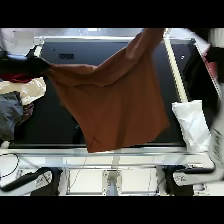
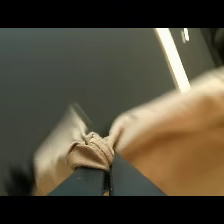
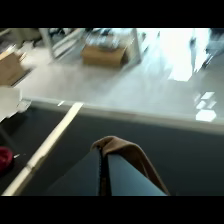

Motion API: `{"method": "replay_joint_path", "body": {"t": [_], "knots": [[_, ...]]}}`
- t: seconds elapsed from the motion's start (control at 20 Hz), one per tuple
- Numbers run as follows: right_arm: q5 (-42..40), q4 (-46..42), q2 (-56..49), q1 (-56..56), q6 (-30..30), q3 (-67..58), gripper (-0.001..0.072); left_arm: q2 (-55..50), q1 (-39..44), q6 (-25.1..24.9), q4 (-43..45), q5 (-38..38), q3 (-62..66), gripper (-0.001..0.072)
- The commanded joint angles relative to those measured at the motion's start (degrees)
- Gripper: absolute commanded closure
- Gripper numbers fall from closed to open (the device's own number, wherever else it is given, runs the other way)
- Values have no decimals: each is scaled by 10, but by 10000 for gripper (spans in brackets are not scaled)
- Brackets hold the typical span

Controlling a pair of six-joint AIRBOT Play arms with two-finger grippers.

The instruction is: Fold the shirts.

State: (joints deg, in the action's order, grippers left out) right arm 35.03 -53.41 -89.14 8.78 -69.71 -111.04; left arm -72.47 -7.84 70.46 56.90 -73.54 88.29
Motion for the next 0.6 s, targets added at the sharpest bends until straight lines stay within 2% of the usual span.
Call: {"method": "replay_joint_path", "body": {"t": [0.0,0.1,0.15,0.2,0.25,0.3,0.45,0.5,0.55], "knots": [[-64,149,-201,31,-2,-54,700,-162,2,16,-4,-26,2,701],[-112,186,-254,51,-3,-54,671,-224,2,27,-16,-19,2,688],[-132,197,-268,59,-3,-54,516,-244,1,31,-26,-10,2,617],[-145,200,-274,65,-3,-54,316,-256,-2,31,-37,4,2,442],[-148,200,-272,67,0,-54,257,-259,-6,30,-48,22,2,368],[-146,199,-264,64,0,-55,247,-256,-14,29,-63,42,5,331],[-85,184,-203,23,2,-55,239,-228,-56,6,-141,87,27,331],[-41,165,-176,0,2,-55,239,-211,-74,-28,-180,102,31,331],[16,142,-142,-28,1,-55,240,-192,-88,-97,-223,106,31,331]]}}
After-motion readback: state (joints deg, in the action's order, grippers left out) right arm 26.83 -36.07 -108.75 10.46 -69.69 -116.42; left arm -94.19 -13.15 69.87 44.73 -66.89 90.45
